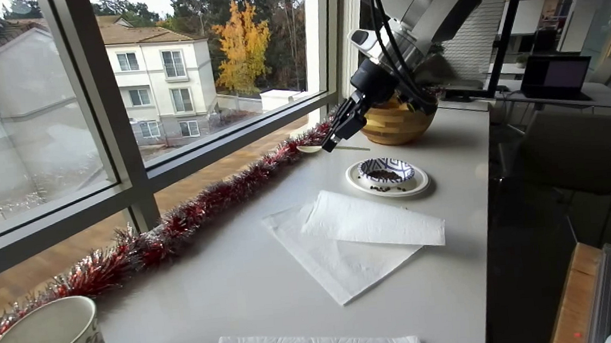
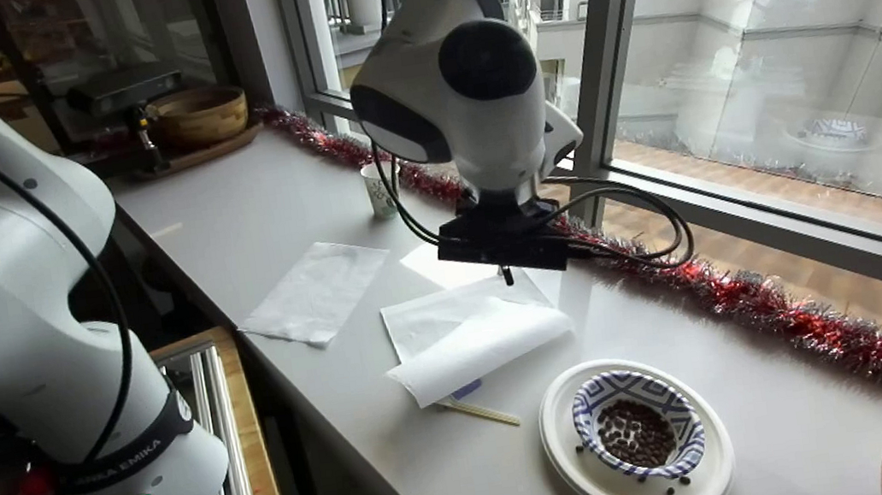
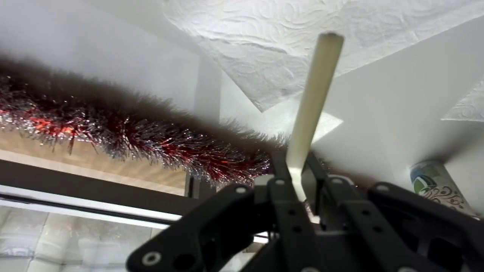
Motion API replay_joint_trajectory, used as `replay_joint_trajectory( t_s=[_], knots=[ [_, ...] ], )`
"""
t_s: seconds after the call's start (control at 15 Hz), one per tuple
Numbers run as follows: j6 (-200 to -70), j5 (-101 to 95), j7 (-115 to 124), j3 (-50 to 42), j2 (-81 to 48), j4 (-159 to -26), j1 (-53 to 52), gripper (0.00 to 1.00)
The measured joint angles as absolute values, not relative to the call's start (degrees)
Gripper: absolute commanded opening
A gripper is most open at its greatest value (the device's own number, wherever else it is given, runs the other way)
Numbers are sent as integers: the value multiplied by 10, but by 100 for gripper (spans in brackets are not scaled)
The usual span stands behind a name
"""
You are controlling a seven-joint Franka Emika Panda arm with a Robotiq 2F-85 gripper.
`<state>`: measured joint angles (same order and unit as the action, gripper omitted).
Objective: Transfer a spoonful of contents from the bowl into the cup
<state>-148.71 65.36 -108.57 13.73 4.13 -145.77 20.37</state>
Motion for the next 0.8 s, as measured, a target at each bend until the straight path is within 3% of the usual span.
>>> replay_joint_trajectory(
  t_s=[0.07, 0.4, 0.47, 0.8],
  knots=[
    [-1488, 644, -1064, 101, 51, -1462, 190, 15],
    [-1488, 641, -1063, 52, 51, -1463, 142, 15],
    [-1488, 641, -1063, 52, 51, -1463, 140, 4],
    [-1583, 594, -981, 43, 33, -1469, 118, 4]
  ],
)
